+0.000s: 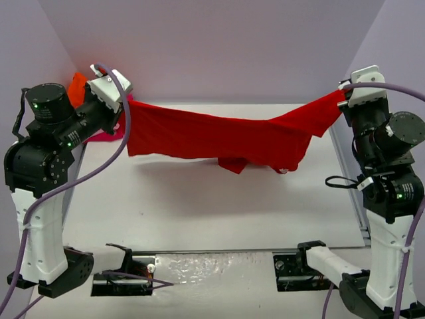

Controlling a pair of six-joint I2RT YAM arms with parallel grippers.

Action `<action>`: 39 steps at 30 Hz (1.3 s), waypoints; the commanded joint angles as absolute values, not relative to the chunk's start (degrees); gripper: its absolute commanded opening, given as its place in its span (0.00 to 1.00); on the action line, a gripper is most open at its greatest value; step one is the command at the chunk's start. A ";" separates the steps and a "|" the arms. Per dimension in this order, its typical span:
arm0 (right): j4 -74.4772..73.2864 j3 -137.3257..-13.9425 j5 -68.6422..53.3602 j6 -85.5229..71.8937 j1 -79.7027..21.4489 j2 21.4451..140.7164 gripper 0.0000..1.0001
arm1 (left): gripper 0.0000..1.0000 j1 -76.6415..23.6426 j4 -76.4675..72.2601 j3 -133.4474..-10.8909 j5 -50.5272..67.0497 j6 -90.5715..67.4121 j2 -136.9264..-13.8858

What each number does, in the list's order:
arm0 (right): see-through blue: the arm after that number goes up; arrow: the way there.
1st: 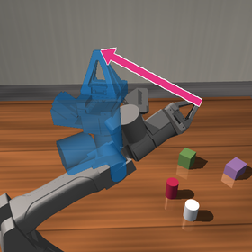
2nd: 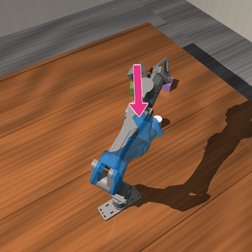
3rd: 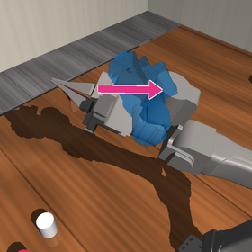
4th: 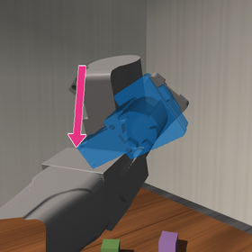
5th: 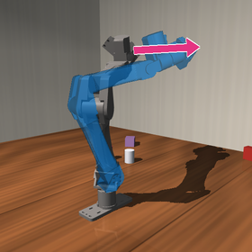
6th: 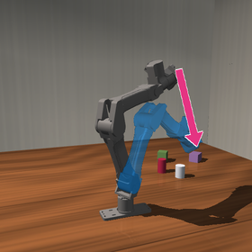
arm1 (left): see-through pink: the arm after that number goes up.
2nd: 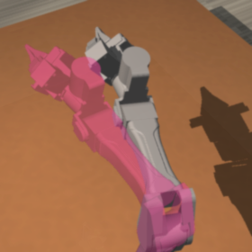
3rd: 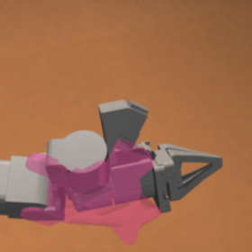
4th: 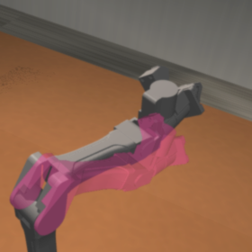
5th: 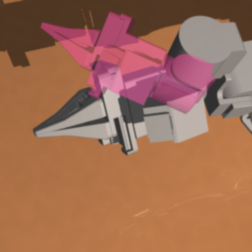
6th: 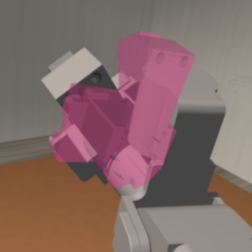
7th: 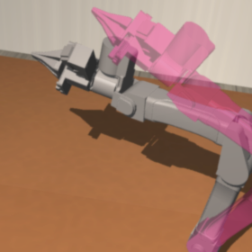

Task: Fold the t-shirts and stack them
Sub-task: Flatten out the tshirt

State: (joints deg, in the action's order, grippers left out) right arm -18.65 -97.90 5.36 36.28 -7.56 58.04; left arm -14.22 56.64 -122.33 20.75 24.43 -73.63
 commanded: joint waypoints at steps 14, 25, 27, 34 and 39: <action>-15.13 -123.86 5.63 38.59 -7.50 91.18 0.00 | 0.00 -4.25 62.46 -137.95 33.24 23.60 -98.99; -8.04 -133.96 14.66 48.51 -13.45 122.11 0.00 | 0.00 -1.24 56.54 -150.73 25.70 23.57 -126.39; -5.80 -134.53 14.01 48.59 -13.89 128.26 0.00 | 0.00 -1.67 53.36 -150.44 23.25 24.37 -131.38; -0.39 -136.25 16.45 52.34 -16.92 144.65 0.00 | 0.15 -4.24 44.79 -151.35 7.76 24.28 -145.13; 3.71 -136.48 18.02 54.45 -17.75 148.93 0.00 | 0.34 -4.75 39.93 -151.37 0.92 25.38 -147.34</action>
State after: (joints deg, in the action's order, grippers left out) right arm -5.95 -132.66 14.49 51.85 -17.03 151.11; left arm -4.17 47.98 -148.32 9.75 24.10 -151.71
